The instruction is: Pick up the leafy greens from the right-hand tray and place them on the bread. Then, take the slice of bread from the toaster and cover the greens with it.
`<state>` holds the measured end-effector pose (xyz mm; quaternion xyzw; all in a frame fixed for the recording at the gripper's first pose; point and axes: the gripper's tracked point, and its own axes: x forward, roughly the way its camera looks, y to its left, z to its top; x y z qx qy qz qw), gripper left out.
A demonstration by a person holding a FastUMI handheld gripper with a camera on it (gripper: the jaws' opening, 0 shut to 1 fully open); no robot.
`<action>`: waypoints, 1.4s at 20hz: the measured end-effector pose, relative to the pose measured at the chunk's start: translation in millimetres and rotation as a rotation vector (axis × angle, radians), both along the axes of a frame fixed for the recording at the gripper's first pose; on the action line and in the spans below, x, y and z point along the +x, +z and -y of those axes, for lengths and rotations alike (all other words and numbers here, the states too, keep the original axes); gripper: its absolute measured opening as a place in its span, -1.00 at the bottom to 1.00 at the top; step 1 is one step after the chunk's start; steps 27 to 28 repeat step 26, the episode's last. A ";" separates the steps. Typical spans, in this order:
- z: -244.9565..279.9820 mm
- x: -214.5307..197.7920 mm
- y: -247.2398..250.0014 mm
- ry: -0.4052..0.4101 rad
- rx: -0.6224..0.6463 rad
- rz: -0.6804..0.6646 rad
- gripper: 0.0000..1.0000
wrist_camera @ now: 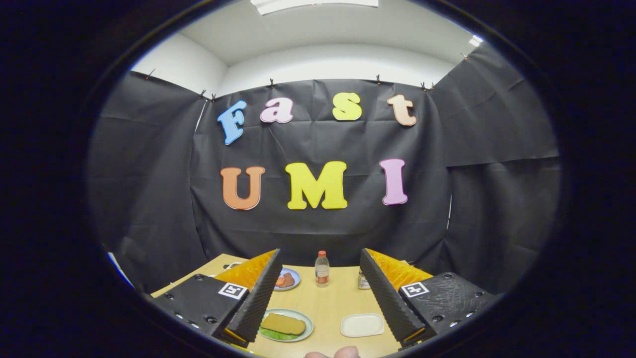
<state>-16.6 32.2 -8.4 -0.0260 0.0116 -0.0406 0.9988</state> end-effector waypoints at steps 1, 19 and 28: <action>-0.7 -0.2 0.7 0.001 -0.002 0.001 0.93; 6.1 2.2 0.0 -0.009 -0.011 -0.001 0.92; 13.3 3.2 0.8 -0.012 -0.009 0.003 0.93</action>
